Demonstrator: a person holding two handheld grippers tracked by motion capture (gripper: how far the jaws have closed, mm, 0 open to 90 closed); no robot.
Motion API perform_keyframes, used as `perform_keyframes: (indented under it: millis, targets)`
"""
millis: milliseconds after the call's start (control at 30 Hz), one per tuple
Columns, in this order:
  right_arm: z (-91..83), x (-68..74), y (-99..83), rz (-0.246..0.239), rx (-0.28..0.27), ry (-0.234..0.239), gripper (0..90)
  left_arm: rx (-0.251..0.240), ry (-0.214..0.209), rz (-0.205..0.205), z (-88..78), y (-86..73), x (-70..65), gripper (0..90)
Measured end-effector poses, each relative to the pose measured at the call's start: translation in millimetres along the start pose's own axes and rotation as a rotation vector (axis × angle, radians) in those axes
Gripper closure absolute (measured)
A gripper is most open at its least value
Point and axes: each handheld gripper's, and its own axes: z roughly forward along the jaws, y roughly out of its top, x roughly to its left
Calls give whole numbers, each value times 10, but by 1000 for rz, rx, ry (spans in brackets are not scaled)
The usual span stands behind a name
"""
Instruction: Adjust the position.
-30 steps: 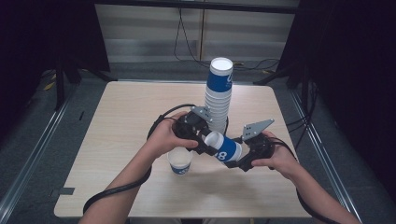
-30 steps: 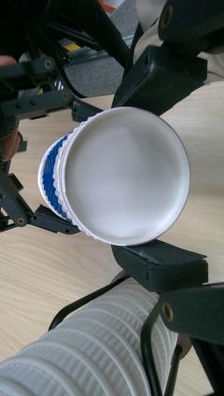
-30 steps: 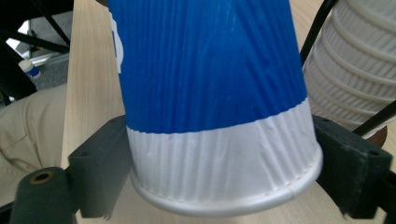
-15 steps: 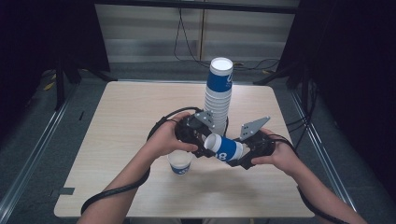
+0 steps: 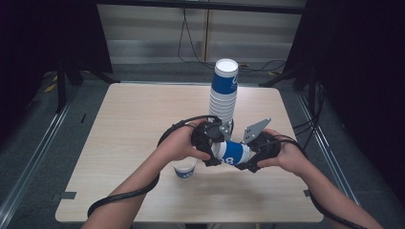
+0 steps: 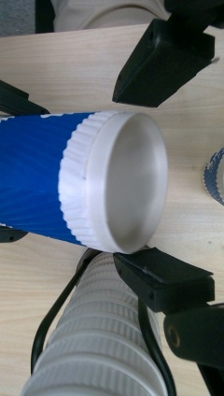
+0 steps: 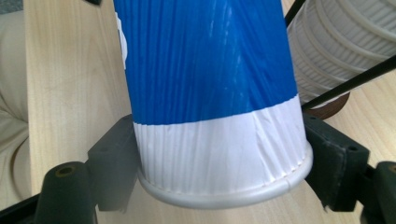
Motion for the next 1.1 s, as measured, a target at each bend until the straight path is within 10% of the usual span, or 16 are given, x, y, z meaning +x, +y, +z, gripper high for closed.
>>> perform_keyframes:
  millis: [1100]
  targets:
    - [-28, 54, 131, -86, 40, -13, 193, 97, -55, -59, 166, -34, 45, 307]
